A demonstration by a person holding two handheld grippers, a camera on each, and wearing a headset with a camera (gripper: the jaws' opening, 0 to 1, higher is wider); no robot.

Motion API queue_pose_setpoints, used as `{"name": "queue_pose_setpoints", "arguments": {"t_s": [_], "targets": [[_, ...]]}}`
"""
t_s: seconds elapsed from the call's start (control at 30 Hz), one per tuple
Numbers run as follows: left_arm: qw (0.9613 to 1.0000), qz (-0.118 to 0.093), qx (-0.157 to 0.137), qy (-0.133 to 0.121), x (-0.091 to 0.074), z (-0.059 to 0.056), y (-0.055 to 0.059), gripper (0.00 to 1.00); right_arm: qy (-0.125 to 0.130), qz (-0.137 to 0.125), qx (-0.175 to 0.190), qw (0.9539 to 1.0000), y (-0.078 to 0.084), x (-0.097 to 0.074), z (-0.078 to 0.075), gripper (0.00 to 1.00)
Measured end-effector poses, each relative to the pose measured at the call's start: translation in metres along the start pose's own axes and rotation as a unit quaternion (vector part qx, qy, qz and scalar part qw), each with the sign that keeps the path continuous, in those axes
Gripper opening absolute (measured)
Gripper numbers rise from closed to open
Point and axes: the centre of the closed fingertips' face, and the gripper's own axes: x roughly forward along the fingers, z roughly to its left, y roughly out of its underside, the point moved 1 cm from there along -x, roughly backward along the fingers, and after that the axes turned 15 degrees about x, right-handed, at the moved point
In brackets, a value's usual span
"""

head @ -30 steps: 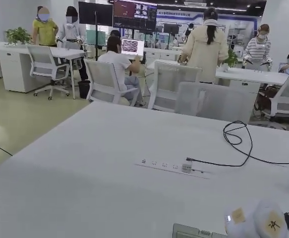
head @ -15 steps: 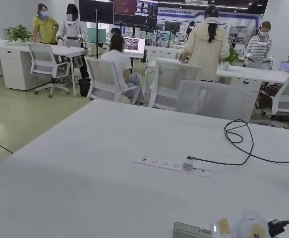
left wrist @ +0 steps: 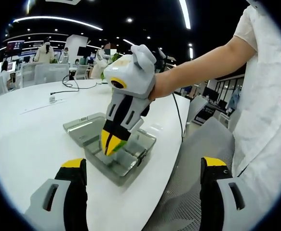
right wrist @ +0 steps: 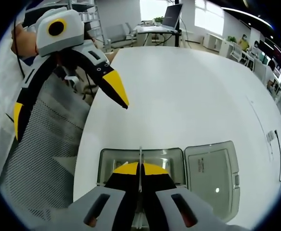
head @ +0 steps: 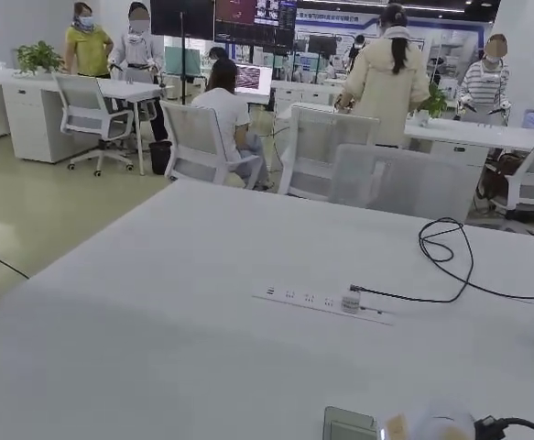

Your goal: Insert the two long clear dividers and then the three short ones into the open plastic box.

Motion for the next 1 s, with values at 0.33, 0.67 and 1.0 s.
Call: {"name": "queue_pose_setpoints", "arguments": {"t_s": [0.33, 0.67, 1.0], "targets": [[0.9998, 0.016, 0.004, 0.006, 0.005, -0.002, 0.012, 1.00, 0.005, 0.021, -0.007, 0.9997, 0.006, 0.007, 0.000, 0.03], [0.9996, 0.024, 0.003, 0.013, 0.008, -0.006, 0.016, 1.00, 0.010, 0.037, -0.015, 0.9992, 0.007, 0.010, 0.000, 0.03], [0.9995, 0.029, 0.004, 0.011, 0.006, -0.006, 0.016, 1.00, 0.014, 0.020, -0.004, 0.9997, 0.005, 0.008, 0.000, 0.07]]}}
